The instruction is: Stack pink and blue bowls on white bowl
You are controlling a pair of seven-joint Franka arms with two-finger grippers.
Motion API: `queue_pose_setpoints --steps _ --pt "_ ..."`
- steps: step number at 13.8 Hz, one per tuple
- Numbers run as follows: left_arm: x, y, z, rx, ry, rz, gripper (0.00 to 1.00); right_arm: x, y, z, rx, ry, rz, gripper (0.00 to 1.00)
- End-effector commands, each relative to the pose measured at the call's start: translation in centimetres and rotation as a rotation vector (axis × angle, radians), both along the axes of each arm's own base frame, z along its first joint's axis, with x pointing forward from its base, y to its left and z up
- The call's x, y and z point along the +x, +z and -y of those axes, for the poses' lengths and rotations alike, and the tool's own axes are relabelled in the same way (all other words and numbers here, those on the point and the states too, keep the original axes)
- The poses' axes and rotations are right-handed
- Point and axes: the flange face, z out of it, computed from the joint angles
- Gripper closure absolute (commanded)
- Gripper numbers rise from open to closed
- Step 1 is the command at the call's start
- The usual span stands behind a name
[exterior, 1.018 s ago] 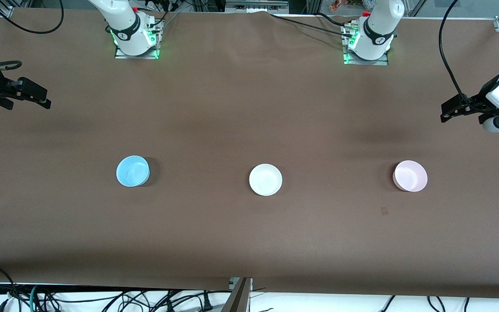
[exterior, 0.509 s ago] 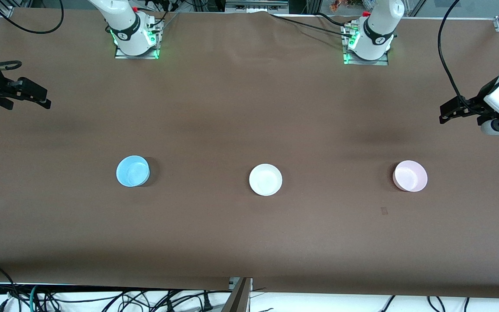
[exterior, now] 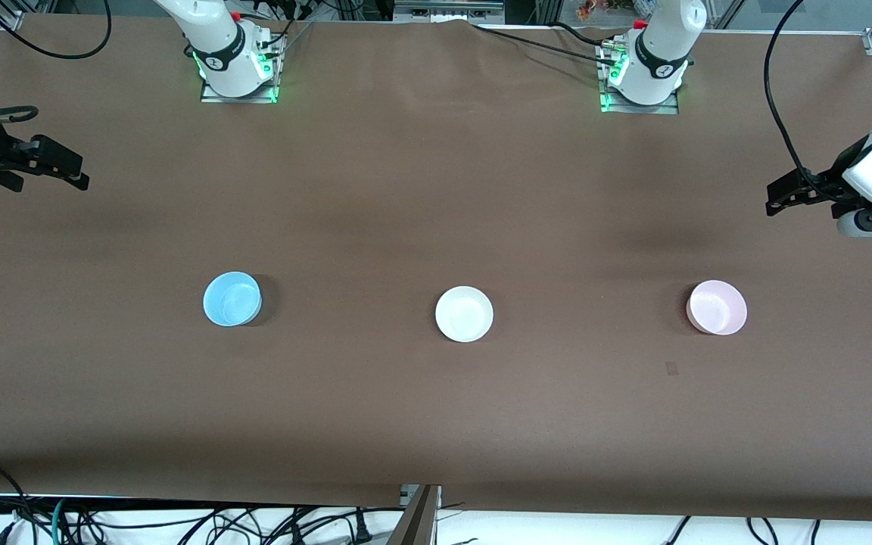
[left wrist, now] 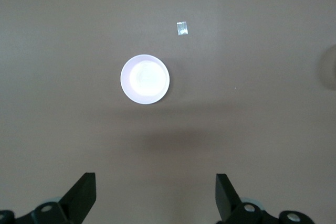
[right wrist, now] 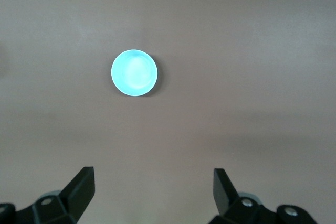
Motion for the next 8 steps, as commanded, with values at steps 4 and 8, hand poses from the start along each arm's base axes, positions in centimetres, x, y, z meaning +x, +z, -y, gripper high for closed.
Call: queue_pose_setpoints --steps 4,8 --pt "0.5 -2.2 -2.4 -0.017 0.028 -0.103 0.0 0.2 0.4 -0.1 0.016 0.001 0.005 0.0" --pt "3.0 -2.6 -3.7 -0.052 -0.147 -0.078 0.0 0.2 0.4 -0.1 0.016 0.001 0.005 0.0"
